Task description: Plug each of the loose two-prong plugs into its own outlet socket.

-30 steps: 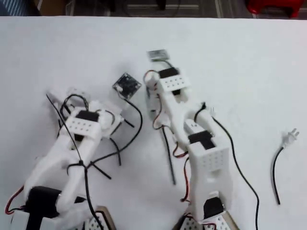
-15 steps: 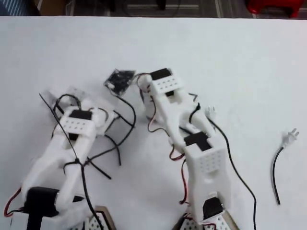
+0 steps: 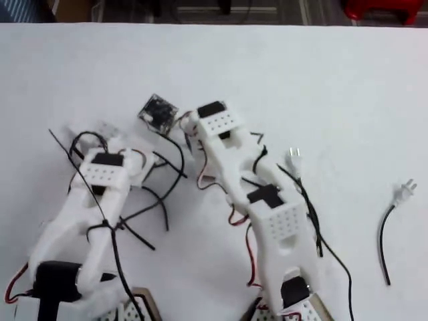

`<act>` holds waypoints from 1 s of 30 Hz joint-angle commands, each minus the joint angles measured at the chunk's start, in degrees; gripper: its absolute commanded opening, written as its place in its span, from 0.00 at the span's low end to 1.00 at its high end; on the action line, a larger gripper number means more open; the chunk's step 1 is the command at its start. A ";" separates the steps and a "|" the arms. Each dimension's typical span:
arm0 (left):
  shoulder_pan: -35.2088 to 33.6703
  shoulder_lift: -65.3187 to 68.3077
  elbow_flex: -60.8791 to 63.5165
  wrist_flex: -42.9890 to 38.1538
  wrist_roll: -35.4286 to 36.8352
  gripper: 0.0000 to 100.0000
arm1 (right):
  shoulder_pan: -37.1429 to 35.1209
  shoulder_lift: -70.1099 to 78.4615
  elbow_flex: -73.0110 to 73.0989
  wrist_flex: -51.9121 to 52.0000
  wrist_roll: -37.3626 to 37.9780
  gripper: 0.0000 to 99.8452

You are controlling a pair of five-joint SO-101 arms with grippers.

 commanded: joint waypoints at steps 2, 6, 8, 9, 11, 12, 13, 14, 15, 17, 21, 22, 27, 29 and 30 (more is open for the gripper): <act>-0.31 -2.59 -0.44 -0.88 0.70 0.02 | 1.80 -1.71 -14.59 6.73 -0.88 0.31; -0.04 -2.59 -0.35 -0.88 0.70 0.02 | 3.82 -4.35 -28.04 16.66 -0.88 0.31; 0.04 -2.68 -0.35 -0.88 0.70 0.02 | 5.58 -5.85 -32.09 17.19 -2.20 0.31; 0.04 -2.68 -0.35 -0.88 0.70 0.02 | 6.99 -6.81 -33.23 17.10 -3.60 0.31; 0.04 -2.68 -0.44 -0.88 0.70 0.02 | 9.45 -9.01 -34.29 17.10 -4.84 0.31; 0.13 -2.68 -0.53 -0.88 0.70 0.02 | 10.86 -10.15 -34.37 17.10 -4.84 0.31; 0.57 -2.68 -0.62 -0.88 0.70 0.02 | 12.35 -11.47 -34.29 17.10 -5.10 0.31; 1.10 -2.68 -0.62 -0.88 0.70 0.02 | 13.67 -12.70 -34.20 17.19 -5.27 0.31; 1.71 -2.59 -0.62 -0.88 0.70 0.02 | 15.43 -13.93 -33.58 17.19 -6.07 0.31; 3.65 -2.42 -0.79 -0.88 0.70 0.02 | 19.56 -16.84 -30.95 17.19 -10.11 0.31; 7.25 -2.15 -3.43 -0.35 0.97 0.02 | 28.53 -21.05 -23.91 17.10 -17.23 0.31; 8.04 -2.15 -4.40 -0.09 1.76 0.02 | 30.64 -21.58 -21.89 17.10 -19.16 0.31; 11.56 -2.07 -12.84 7.56 3.60 0.02 | 39.87 -22.55 -9.85 17.10 -28.31 0.31; 12.97 -2.07 -16.70 11.08 3.60 0.02 | 42.86 -22.55 -5.45 17.10 -30.42 0.31; 13.67 -1.80 -18.81 12.66 3.60 0.02 | 44.09 -22.55 -3.52 17.10 -31.38 0.31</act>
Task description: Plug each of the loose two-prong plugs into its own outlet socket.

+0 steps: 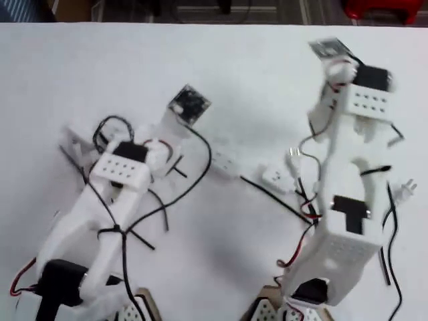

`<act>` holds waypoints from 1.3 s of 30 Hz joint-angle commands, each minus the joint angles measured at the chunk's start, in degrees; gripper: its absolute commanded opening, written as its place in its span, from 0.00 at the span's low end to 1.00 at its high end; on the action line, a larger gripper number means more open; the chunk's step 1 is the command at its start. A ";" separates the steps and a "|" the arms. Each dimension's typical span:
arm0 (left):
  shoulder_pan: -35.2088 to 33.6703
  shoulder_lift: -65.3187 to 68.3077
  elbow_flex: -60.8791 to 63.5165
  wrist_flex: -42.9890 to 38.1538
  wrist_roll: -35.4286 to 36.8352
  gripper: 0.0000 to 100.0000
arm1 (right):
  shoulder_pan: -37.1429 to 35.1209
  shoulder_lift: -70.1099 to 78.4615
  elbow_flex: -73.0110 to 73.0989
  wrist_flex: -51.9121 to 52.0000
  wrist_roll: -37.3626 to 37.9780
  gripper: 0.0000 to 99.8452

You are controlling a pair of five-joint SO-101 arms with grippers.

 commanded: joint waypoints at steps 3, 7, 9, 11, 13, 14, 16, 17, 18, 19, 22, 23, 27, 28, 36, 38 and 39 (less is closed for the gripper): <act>4.35 2.77 -15.21 10.02 0.70 0.02 | 8.31 -3.12 12.92 0.40 -6.95 0.31; 5.93 18.07 -32.44 21.19 0.97 0.02 | 10.51 -3.03 21.89 0.40 -7.21 0.31; 6.11 27.38 -44.22 28.40 3.16 0.02 | 11.82 -3.03 24.97 0.31 -7.21 0.31; 6.64 36.44 -57.32 36.57 5.27 0.02 | 12.97 -3.03 27.78 0.22 -7.21 0.31; 8.04 44.70 -70.59 45.19 5.89 0.02 | 14.29 -3.03 30.51 -0.31 -7.21 0.31; 8.92 48.57 -77.27 49.05 5.98 0.02 | 14.90 -3.03 31.91 -0.84 -7.21 0.31; 10.77 55.34 -90.02 56.09 6.51 0.02 | 16.13 -3.03 34.20 -1.89 -7.21 0.31; 11.56 58.15 -95.21 57.41 7.91 0.02 | 16.75 -3.03 35.34 -2.59 -7.21 0.31; 11.91 60.26 -98.55 57.23 9.93 0.02 | 17.27 -3.03 36.40 -3.47 -7.21 0.31; 12.35 61.49 -100.66 57.14 11.34 0.02 | 17.80 -3.03 37.80 -4.26 -7.21 0.31; 14.20 63.52 -101.45 57.14 11.25 0.02 | 18.77 -2.95 42.81 -7.25 -7.21 0.31; 14.64 63.60 -100.92 57.14 11.25 0.02 | 18.95 -2.95 44.48 -8.75 -7.21 0.31; 15.87 62.20 -96.79 57.14 11.60 0.02 | 18.68 -2.95 49.67 -13.32 -7.21 0.31; 16.04 61.58 -95.38 57.14 11.96 0.02 | 18.68 -2.95 49.93 -13.58 -7.21 0.31; 15.69 56.40 -87.30 56.79 16.09 0.02 | 18.95 -2.95 50.11 -13.85 -7.21 0.31; 15.34 56.92 -87.12 56.35 16.00 0.02 | 18.95 -2.95 50.11 -13.85 -7.21 0.31; 15.25 57.45 -87.12 56.00 16.00 0.02 | 18.95 -2.95 50.11 -13.85 -7.21 0.31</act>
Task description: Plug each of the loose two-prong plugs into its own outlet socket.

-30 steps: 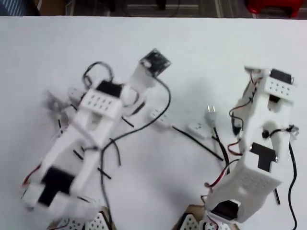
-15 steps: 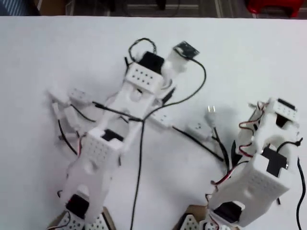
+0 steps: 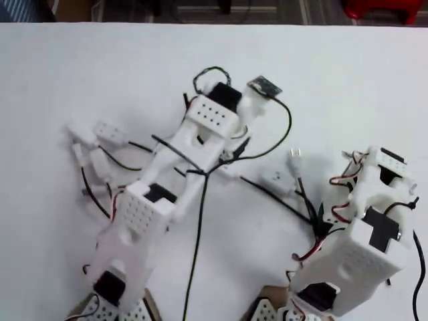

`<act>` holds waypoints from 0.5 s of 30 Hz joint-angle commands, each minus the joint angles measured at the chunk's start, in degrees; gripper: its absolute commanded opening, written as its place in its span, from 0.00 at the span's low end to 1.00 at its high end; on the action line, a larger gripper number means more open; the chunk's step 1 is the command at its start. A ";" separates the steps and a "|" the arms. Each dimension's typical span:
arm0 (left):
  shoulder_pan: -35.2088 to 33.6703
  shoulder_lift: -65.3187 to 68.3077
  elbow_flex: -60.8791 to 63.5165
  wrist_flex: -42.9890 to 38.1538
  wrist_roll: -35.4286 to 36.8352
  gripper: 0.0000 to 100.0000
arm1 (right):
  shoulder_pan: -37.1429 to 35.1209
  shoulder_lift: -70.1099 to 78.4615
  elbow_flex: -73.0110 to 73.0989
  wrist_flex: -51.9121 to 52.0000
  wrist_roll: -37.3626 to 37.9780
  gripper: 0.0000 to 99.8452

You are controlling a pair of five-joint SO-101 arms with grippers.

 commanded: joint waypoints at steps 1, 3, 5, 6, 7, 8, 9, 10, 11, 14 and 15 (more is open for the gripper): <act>-0.48 -3.30 -0.18 -0.88 0.53 0.02 | 0.75 -1.19 0.35 -1.19 -0.18 0.31; -0.48 -2.59 -0.18 -1.67 0.53 0.02 | 0.84 -1.19 0.35 -1.98 -0.18 0.31; -0.48 -2.59 -0.26 -2.02 0.53 0.02 | 0.84 -1.19 0.35 -2.15 -0.18 0.31; -0.48 -2.77 -0.88 -2.02 0.53 0.02 | 0.84 -1.19 0.35 -2.15 -0.18 0.31; -0.48 -2.86 -2.02 -1.67 0.53 0.02 | 0.84 -1.19 0.35 -2.15 -0.18 0.31; -0.48 -2.86 -3.16 -1.49 0.53 0.02 | 0.84 -1.19 0.35 -2.15 -0.18 0.31; -0.48 -2.86 -4.22 -1.49 0.53 0.02 | 0.84 -1.19 0.44 -2.15 -0.18 0.31; -0.57 -2.86 -5.01 -1.49 0.53 0.02 | 0.84 -1.19 0.44 -2.15 -0.18 0.31; -0.57 -2.59 -5.45 -1.49 0.53 0.02 | 0.84 -1.19 0.44 -2.15 -0.18 0.31; -0.57 -2.33 -5.45 -1.41 0.53 0.02 | 0.84 -1.19 0.44 -2.15 -0.18 0.31; -0.57 -2.33 -5.54 -1.05 0.53 0.02 | 0.84 -1.10 0.44 -2.15 -0.18 0.31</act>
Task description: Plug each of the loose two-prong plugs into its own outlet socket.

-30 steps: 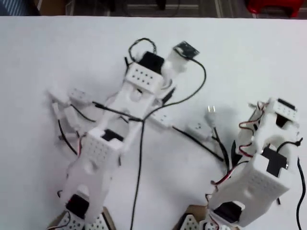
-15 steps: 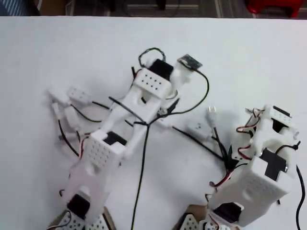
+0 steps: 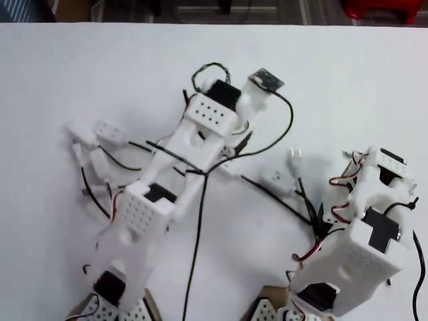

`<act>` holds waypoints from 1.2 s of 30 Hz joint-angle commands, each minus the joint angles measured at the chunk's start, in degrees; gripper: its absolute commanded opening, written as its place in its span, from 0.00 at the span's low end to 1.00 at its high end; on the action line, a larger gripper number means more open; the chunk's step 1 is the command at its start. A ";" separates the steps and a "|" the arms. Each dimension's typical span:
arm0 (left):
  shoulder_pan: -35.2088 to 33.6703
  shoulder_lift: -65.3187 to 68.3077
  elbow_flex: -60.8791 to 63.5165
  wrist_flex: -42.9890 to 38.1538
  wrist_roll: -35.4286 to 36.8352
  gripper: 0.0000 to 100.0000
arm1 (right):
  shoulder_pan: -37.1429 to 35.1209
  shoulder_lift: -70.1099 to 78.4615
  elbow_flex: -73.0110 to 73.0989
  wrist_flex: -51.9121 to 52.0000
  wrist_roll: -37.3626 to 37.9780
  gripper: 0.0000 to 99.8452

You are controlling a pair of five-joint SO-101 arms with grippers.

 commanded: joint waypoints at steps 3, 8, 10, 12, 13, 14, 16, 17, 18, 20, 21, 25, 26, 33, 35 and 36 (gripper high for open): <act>-0.66 -2.33 -2.37 0.26 0.53 0.02 | 0.84 -0.92 0.09 -1.36 -0.18 0.31; -2.95 -0.13 -2.73 0.18 0.62 0.02 | 0.84 -0.92 0.09 -1.63 -0.18 0.31; -4.18 1.19 -2.81 0.18 0.62 0.02 | 0.84 -0.92 0.09 -1.63 -0.18 0.31; -4.53 1.80 -2.81 0.44 0.53 0.02 | 0.84 -0.92 0.09 -1.63 -0.18 0.31; -4.35 1.98 -2.81 0.44 0.53 0.02 | 0.84 -0.92 0.09 -1.63 -0.18 0.31; -4.18 1.98 -2.73 0.44 0.53 0.02 | 0.84 -0.92 0.09 -1.63 -0.18 0.31; -3.12 1.98 -2.81 0.79 0.53 0.02 | 0.84 -0.92 0.09 -1.63 -0.18 0.31; -2.59 1.98 -2.81 0.88 0.53 0.02 | 0.84 -0.92 0.09 -1.63 -0.18 0.31; -2.15 1.98 -2.73 0.88 0.62 0.02 | 0.84 -0.92 0.09 -1.63 -0.18 0.31; -1.19 1.98 -2.73 0.88 0.79 0.02 | 0.84 -0.92 0.09 -1.63 -0.18 0.31; -1.10 1.98 -2.81 0.88 1.49 0.02 | 0.84 -0.92 0.09 -1.63 -0.18 0.31; -1.54 1.89 -5.27 1.05 2.90 0.02 | 0.84 -0.92 0.09 -1.63 -0.18 0.31; -1.71 1.89 -6.24 1.23 2.90 0.02 | 0.84 -0.92 0.09 -1.63 -0.26 0.31; -0.75 1.89 -7.82 1.23 4.57 0.02 | 0.84 -0.92 0.09 -1.63 -0.35 0.31; -0.22 1.89 -6.07 1.23 4.84 0.02 | 0.84 -0.92 0.09 -1.63 -0.35 0.31; 0.04 1.89 -5.36 1.23 4.92 0.02 | 0.84 -0.92 0.09 -1.63 -0.35 0.31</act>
